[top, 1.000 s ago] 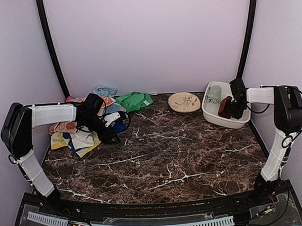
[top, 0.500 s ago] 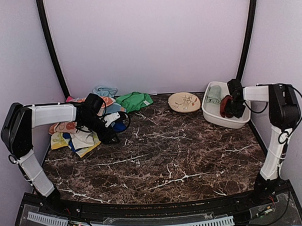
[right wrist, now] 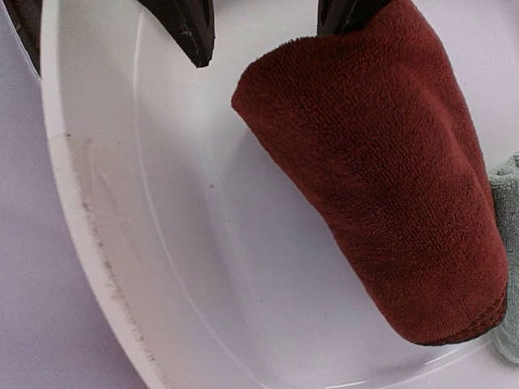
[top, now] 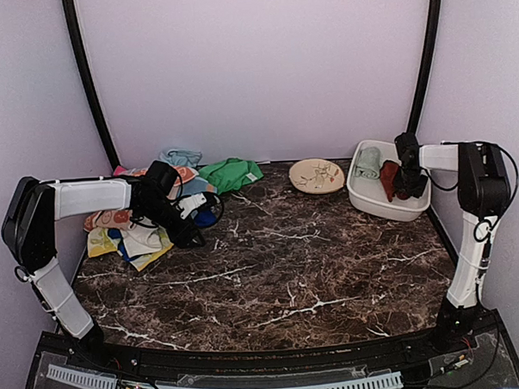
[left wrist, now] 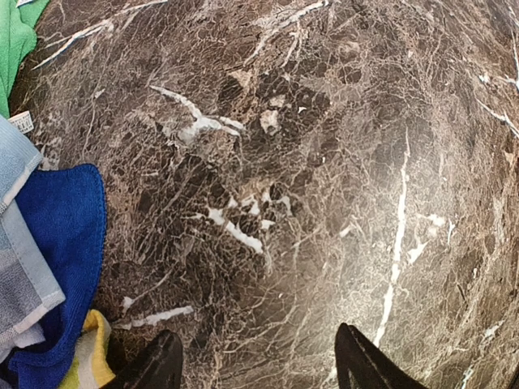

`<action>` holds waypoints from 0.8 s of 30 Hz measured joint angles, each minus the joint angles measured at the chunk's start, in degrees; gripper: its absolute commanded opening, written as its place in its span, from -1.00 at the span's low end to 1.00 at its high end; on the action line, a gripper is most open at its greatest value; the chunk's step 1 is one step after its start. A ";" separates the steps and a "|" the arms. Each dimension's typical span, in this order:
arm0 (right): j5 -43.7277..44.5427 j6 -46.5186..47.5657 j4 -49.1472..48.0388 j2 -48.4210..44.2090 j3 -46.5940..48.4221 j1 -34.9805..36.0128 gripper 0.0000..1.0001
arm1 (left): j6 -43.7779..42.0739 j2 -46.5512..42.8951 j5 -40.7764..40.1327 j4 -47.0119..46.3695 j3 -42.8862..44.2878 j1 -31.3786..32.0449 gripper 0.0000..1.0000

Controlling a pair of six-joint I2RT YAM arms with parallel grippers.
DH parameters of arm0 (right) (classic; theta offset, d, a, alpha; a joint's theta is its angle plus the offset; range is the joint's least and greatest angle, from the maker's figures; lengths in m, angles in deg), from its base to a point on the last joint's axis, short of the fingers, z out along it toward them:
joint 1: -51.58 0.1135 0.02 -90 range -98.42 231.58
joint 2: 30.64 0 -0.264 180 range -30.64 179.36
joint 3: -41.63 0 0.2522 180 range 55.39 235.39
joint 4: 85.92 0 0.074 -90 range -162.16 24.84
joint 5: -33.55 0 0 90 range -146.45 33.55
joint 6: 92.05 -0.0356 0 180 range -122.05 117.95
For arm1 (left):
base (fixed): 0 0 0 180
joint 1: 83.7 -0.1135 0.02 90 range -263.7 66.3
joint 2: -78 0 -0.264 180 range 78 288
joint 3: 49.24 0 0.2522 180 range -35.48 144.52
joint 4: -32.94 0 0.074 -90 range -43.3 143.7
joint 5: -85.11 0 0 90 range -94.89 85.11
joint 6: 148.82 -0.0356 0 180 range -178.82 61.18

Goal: Roll the towels
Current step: Adjust the towel in the storage box.

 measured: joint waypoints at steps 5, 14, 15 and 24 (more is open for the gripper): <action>-2.40 -0.02 -1.07 2.75 1.44 0.02 -0.12 | 0.28 0.02 0.00 0.00 0.02 0.00 0.33; -5.29 -0.02 -2.75 4.94 4.07 0.07 -0.13 | 0.55 0.13 -0.15 -0.02 0.02 0.00 0.33; -5.44 -0.02 -3.04 5.29 4.59 0.07 -0.13 | 0.61 0.13 -0.13 0.00 0.02 0.00 0.33; -8.24 -1.75 -6.34 8.83 9.35 0.07 -0.14 | 0.87 0.13 -0.37 0.00 0.02 0.00 0.33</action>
